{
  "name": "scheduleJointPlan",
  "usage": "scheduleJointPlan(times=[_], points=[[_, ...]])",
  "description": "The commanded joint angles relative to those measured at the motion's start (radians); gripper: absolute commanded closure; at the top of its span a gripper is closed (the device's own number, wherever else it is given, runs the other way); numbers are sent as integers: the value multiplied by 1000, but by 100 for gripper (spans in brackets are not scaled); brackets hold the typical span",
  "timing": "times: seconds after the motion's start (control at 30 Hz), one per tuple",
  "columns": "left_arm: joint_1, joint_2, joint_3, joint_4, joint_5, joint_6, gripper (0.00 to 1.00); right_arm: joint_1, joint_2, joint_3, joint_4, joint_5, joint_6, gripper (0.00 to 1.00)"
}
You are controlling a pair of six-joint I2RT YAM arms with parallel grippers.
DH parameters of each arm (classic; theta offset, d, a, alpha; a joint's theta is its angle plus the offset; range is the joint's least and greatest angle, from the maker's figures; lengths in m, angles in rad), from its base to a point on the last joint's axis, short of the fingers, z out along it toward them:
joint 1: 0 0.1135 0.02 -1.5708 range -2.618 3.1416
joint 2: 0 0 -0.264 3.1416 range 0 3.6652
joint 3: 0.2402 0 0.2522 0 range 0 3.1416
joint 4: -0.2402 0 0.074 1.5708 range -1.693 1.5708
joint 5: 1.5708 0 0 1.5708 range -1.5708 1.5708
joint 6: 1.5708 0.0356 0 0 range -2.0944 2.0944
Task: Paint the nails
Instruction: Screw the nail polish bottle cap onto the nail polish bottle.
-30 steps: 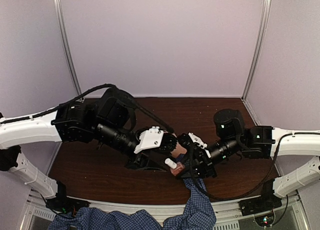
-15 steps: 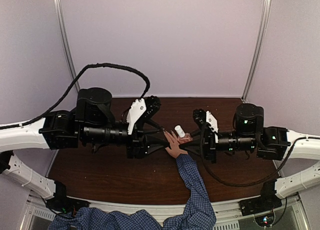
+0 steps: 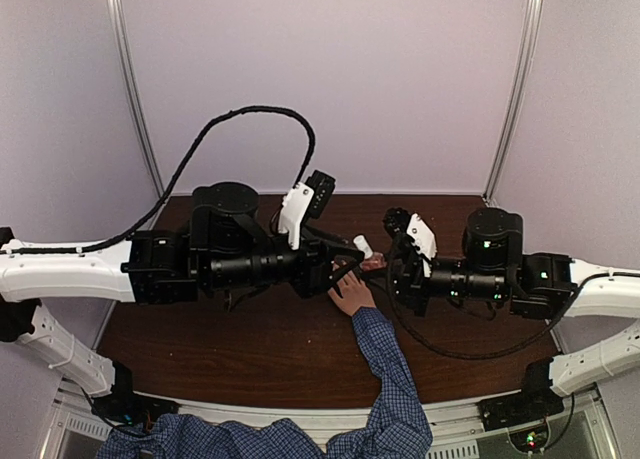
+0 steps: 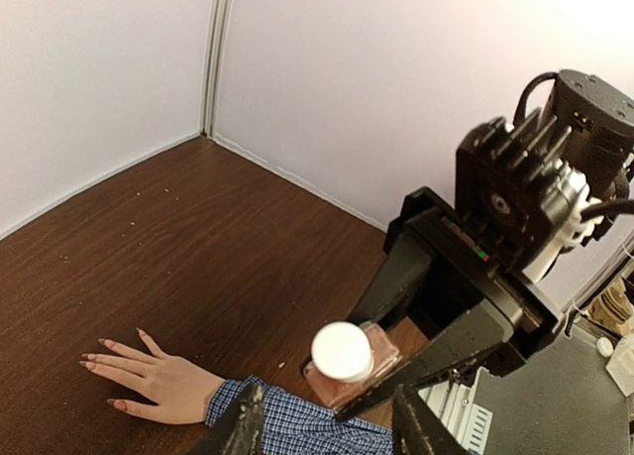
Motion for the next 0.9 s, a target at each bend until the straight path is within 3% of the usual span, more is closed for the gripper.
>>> scheduleJointPlan(times=[0.0,0.23,0.53,0.87], points=[[3,22,15,112,-51,-57,57,2,11,1,26,18,14,100],[3,40,30,135,-33,-56,64,3,21,0,35,7,14,100],[4,67,25,168,42,-57,84,3,12,3,38,-28,10,100],[6,69,-22,203,185,-30,94,2,-24,1,87,-176,0,100]])
